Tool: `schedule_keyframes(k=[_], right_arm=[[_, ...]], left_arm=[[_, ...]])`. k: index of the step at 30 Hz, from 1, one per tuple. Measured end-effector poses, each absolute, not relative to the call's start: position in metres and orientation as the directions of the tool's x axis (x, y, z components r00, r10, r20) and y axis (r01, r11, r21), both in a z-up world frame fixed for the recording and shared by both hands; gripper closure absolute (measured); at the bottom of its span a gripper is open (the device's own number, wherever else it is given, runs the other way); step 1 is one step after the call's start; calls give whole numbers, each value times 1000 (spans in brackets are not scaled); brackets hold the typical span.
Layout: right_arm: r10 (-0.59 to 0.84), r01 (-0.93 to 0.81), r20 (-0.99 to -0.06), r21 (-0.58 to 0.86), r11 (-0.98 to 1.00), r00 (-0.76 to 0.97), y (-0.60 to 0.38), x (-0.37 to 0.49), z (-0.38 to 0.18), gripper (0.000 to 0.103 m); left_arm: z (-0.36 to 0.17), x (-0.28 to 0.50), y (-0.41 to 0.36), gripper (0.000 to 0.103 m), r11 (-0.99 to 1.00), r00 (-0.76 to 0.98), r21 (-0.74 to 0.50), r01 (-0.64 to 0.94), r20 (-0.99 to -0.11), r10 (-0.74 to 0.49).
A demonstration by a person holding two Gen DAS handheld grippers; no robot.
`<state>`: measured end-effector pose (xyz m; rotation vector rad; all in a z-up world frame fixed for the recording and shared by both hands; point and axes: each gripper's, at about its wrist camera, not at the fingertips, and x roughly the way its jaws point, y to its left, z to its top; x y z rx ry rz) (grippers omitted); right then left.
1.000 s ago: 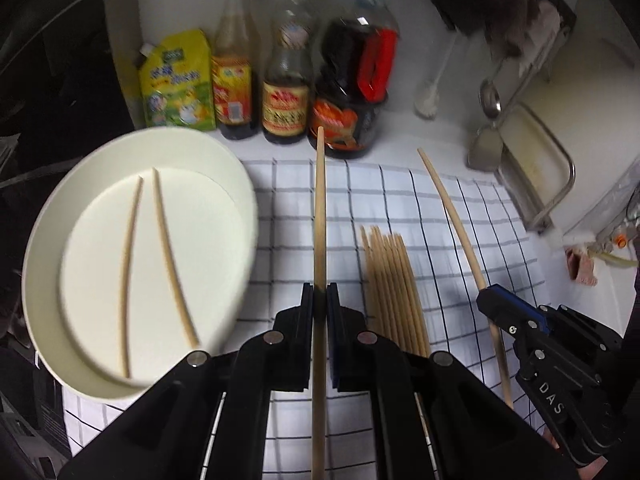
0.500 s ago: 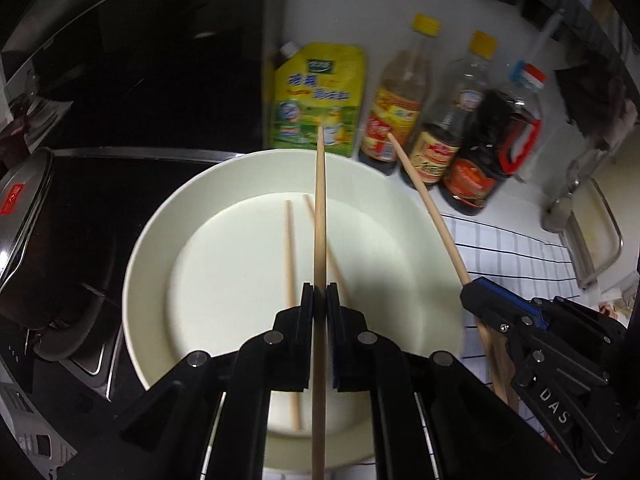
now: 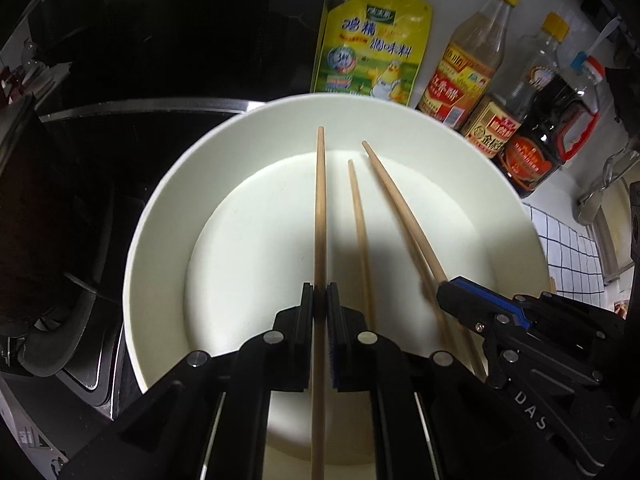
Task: Organize utensils
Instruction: 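Grasp a chopstick with the left tool while the right tool grasps another, lift, then lower both chopsticks into the basin and open both tools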
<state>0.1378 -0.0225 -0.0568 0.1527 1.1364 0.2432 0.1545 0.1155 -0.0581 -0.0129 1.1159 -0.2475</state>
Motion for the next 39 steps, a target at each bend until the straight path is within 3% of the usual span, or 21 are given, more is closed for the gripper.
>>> schedule_keyframes(k=[10,13,14,15,39], right_arm=[[250,-88,-887,234,968,388,-22,137,-64,97],[238,-78,-883,226,971,405,-23,136,-59,93],[236,-75,-881,225,971,410,-24,135,-58,92],[234,-73,-878,224,972,418,-25,134,-56,92],[214,-53,-847,216,975,487,-48,70,-11,88]], left_arm=[[-67,160,122,95,977,380,-114,178,-908,-175],[-66,159,126,69,980,378,-112,162,-911,-166],[-64,158,128,50,982,385,-113,152,-908,-164],[-62,156,130,41,983,398,-116,145,-902,-165],[-15,99,123,39,985,490,-98,140,-858,-155]])
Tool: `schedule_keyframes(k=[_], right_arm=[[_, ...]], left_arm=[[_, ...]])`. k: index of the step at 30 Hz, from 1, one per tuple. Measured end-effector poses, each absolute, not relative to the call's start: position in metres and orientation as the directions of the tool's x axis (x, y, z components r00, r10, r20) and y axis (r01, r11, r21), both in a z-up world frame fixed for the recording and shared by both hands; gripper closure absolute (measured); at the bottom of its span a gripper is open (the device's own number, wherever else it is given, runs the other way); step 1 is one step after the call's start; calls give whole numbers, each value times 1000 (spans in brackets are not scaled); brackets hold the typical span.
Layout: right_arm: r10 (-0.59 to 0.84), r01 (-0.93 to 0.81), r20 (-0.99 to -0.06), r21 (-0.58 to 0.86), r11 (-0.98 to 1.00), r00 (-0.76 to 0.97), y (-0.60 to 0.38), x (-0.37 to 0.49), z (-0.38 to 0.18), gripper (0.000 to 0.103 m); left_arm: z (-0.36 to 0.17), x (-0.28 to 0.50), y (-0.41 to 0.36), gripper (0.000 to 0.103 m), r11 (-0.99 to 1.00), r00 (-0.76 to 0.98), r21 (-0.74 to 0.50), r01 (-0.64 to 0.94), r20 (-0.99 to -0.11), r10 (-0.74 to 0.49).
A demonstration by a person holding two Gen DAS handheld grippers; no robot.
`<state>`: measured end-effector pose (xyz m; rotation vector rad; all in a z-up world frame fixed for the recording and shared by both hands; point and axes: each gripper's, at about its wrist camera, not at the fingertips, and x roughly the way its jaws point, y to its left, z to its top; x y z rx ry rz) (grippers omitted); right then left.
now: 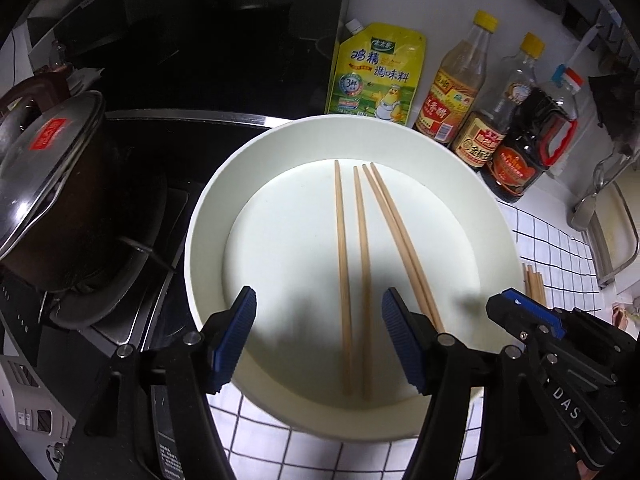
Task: Organize utensils
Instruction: 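Lower both chopsticks into the basin and open both tools, then move both tools back over the remaining chopsticks on the mat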
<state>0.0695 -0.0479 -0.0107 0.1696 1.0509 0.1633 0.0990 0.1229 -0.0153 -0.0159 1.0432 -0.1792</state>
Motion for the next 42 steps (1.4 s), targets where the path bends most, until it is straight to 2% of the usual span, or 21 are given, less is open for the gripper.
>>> schedule_keyframes(k=[14,22,27,33,42], right_arm=[[207,-55,-814,211,976,543,-78,24,16,88],[190,-19,-817,214,977,545,-104,-3,15,86],[162,20,-821,206,978,548,-124,-21,11,78],[127,75,-824,200,977,552,-153,-42,4,77],[61,151,-834,170,974,549,-193,-72,-11,61]], left_arm=[[5,51,89,39,979,521,-98,181,-835,-180],[8,32,64,35,971,522,-96,218,-829,-199],[7,23,46,30,965,515,-92,247,-831,-211],[3,11,22,28,952,498,-99,288,-834,-237],[-9,-9,-15,25,928,470,-120,351,-835,-286]])
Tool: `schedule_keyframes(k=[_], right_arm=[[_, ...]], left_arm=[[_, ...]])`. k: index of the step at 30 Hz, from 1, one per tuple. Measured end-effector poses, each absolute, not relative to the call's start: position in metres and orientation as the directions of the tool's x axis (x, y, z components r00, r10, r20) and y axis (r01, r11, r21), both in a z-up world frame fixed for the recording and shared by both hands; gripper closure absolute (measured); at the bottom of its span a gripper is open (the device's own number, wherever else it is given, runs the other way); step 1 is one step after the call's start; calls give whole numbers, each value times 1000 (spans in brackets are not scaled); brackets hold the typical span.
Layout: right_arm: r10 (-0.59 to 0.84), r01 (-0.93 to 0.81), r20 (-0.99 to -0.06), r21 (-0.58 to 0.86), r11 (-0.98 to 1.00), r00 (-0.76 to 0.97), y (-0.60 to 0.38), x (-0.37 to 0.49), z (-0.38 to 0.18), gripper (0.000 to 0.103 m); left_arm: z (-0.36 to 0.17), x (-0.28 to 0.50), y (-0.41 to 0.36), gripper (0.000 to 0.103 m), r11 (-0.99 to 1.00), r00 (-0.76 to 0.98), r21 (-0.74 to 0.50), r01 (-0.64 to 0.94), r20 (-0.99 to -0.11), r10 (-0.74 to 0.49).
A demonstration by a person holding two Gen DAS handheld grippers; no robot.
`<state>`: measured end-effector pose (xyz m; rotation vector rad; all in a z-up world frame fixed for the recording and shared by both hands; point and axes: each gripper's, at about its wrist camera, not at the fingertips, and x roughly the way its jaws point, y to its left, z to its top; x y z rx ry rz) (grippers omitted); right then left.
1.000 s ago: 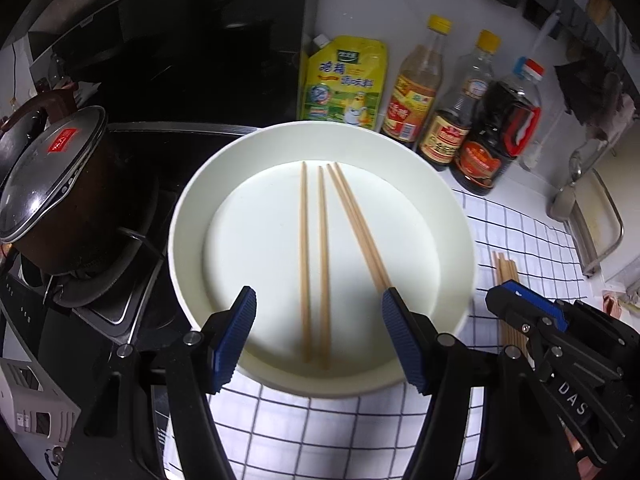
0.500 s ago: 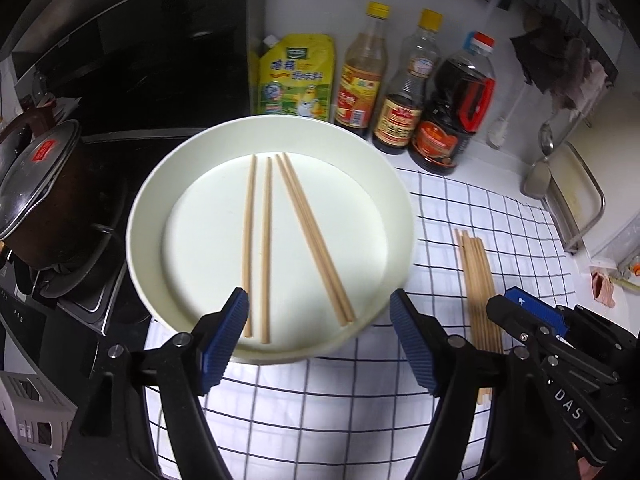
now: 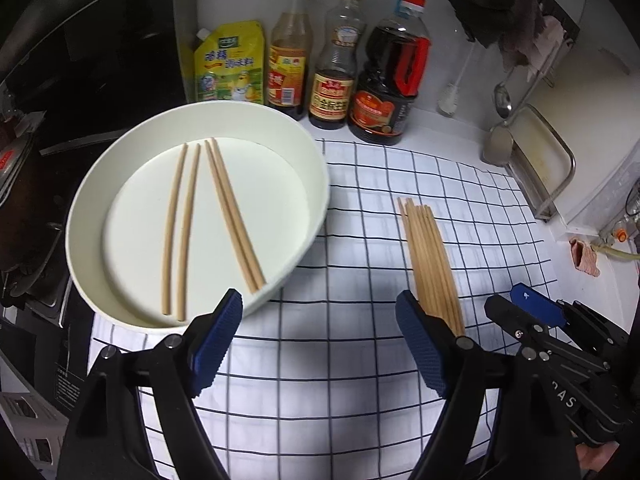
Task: Organize utensils
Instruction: 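Move both tools back over the remaining chopsticks on the mat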
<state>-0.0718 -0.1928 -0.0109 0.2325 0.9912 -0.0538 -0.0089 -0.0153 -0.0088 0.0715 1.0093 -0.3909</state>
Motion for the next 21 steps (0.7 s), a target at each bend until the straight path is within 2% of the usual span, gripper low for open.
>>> schedule_keyframes(k=[11,21], right_arm=[[-10,214,-868,111,970,497,-237,-83,-50,59],[2,207,-881,114,972,474,-244,-72,-83,59]], left_arm=[[-47,-21,-54,23,911,395,-126,391,-872,-291],[-83,-16,-71,23,921,371,-120,371,-890,-265]])
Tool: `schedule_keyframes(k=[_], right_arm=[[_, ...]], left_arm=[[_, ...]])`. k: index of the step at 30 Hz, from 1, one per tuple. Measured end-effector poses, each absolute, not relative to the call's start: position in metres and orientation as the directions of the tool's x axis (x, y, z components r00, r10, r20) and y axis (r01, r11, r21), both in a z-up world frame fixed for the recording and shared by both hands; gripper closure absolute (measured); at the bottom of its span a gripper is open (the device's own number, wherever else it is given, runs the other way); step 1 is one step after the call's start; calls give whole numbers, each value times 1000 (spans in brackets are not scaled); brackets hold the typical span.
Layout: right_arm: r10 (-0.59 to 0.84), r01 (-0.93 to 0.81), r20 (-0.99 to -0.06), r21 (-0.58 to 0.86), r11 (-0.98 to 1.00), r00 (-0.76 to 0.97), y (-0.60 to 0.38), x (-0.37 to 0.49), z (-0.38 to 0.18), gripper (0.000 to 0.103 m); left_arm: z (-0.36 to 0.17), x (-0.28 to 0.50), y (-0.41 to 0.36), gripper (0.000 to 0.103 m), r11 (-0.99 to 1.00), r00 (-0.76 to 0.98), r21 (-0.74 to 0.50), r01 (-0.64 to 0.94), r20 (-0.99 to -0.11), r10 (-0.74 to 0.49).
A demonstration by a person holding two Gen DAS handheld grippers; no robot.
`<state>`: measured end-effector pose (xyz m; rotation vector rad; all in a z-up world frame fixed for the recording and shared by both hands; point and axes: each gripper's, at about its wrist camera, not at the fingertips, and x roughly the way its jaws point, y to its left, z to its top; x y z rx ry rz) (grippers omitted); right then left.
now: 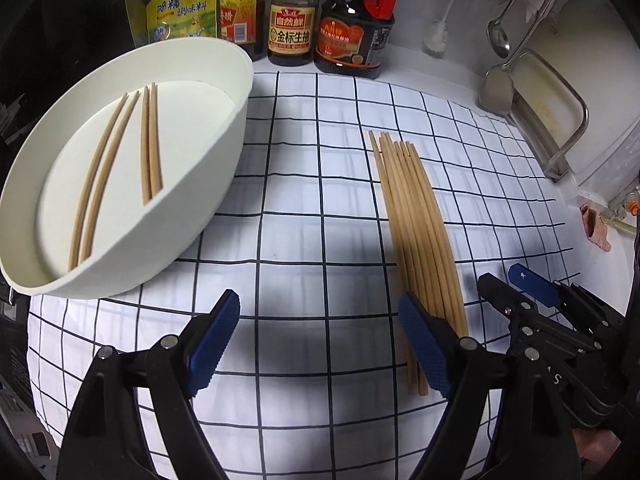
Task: Organize utensils
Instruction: 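Move both tools back over the remaining chopsticks on the mat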
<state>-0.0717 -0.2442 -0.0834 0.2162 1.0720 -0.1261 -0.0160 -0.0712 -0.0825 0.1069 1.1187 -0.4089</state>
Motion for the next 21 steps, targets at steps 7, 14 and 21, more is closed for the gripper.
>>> schedule_keyframes(k=[7,14,21], right_arm=[[5,192,-882,108,975,470,-244,-62,-97,59],[7,184,-889,103,977,458,-243,-59,-104,59],[-12,179,-895,76,981,447,-245,-60,-105,59]], left_arm=[[-97,-9,-81,23,920,365,-108,376,-896,-254],[-103,-4,-84,23,923,363,-106,369,-898,-248],[-108,-1,-88,23,923,354,-109,369,-902,-248]])
